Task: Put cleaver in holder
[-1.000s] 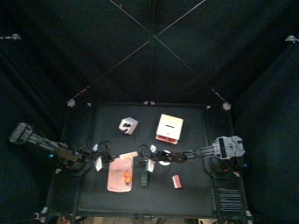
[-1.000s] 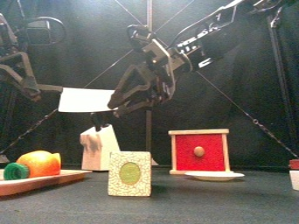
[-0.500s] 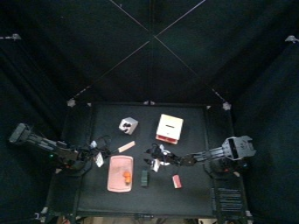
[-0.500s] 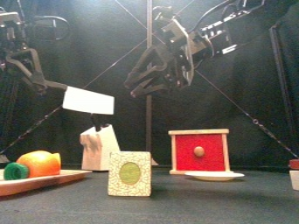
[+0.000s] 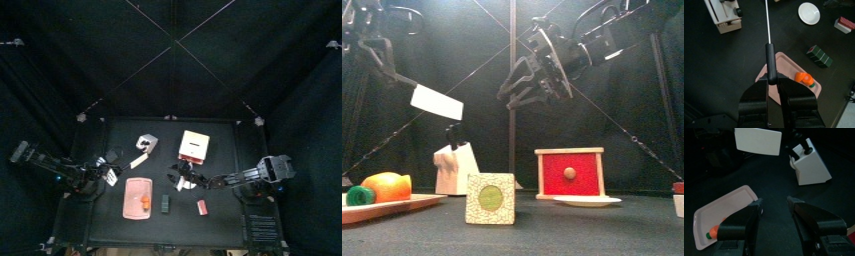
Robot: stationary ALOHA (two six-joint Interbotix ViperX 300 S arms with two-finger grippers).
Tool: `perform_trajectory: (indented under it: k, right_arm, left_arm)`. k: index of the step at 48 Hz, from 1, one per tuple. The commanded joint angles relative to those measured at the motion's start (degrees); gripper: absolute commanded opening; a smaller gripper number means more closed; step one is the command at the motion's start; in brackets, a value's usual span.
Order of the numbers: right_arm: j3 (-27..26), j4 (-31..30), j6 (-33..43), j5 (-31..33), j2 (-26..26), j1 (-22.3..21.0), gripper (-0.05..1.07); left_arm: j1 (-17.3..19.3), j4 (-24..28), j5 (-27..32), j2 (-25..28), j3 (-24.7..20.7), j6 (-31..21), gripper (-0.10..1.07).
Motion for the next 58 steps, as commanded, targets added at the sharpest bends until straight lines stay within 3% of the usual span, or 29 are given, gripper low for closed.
perform_trajectory:
  k: [1, 14, 27, 47, 58]
  right_arm:
    - [-0.18, 0.09, -0.09, -1.49, -3.16, 0.18, 0.81]
    - [1.67, 1.14, -0.09, -3.34, -4.57, 0.26, 0.81]
    - [1.76, 1.14, -0.09, -3.78, -5.27, -0.35, 0.81]
    - [-2.11, 1.23, -0.18, -3.78, -1.76, -8.61, 0.8]
    - [-2.29, 1.93, -0.09, -1.41, 1.32, -10.46, 0.8]
  left_arm:
    - [0.0, 0.0, 2.9, 0.0, -3.69, 0.18, 0.42]
    - [1.85, 0.18, 8.88, 0.0, -7.82, 0.35, 0.42]
    - [8.61, -0.7, 11.16, 0.35, -12.22, 6.68, 0.42]
    - [28.21, -18.28, 11.43, 4.92, -14.85, 25.84, 0.42]
    - [37.0, -23.2, 11.16, 7.47, -14.59, 33.22, 0.42]
